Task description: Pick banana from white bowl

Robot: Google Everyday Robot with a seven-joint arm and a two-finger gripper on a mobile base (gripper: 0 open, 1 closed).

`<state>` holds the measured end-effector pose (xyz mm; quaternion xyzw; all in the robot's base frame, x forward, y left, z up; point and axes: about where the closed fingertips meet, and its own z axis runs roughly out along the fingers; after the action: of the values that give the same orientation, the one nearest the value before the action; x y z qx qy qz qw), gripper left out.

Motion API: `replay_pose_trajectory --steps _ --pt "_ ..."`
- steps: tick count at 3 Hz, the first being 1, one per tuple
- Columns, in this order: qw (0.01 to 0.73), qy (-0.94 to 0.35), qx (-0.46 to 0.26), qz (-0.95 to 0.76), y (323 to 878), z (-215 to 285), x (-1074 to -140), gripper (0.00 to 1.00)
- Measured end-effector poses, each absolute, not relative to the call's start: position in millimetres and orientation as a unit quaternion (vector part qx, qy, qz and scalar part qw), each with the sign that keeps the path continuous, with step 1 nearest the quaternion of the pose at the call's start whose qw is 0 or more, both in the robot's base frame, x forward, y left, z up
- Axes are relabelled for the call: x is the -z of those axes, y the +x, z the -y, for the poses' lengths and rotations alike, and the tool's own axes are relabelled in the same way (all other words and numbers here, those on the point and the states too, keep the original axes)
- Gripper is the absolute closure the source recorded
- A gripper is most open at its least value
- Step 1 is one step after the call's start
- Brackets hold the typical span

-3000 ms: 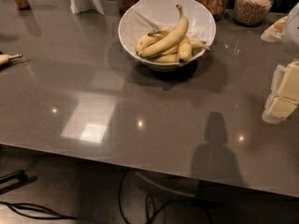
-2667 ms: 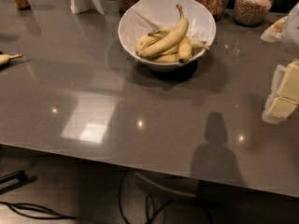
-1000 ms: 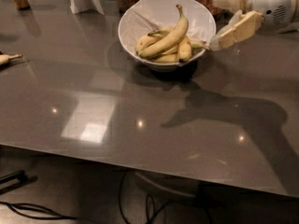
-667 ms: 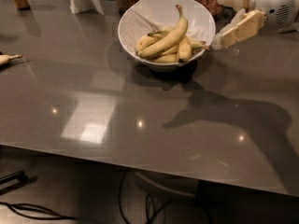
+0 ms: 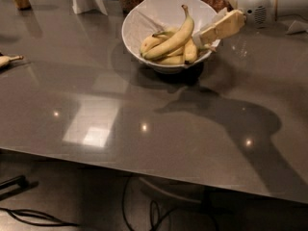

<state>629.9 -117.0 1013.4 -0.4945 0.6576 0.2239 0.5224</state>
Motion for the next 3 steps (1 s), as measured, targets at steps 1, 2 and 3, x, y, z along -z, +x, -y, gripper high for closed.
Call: replay_pose_trajectory --steps 1,2,3 --pt "0.542 -0.464 -0.207 -0.669 651.7 113.6 -1009.1 0.0" --pt "0.551 -0.438 -0.216 -0.677 666.7 111.0 -1003.3 0.02" --pt "0.549 -0.418 -0.238 -0.683 676.2 106.3 -992.6 0.09"
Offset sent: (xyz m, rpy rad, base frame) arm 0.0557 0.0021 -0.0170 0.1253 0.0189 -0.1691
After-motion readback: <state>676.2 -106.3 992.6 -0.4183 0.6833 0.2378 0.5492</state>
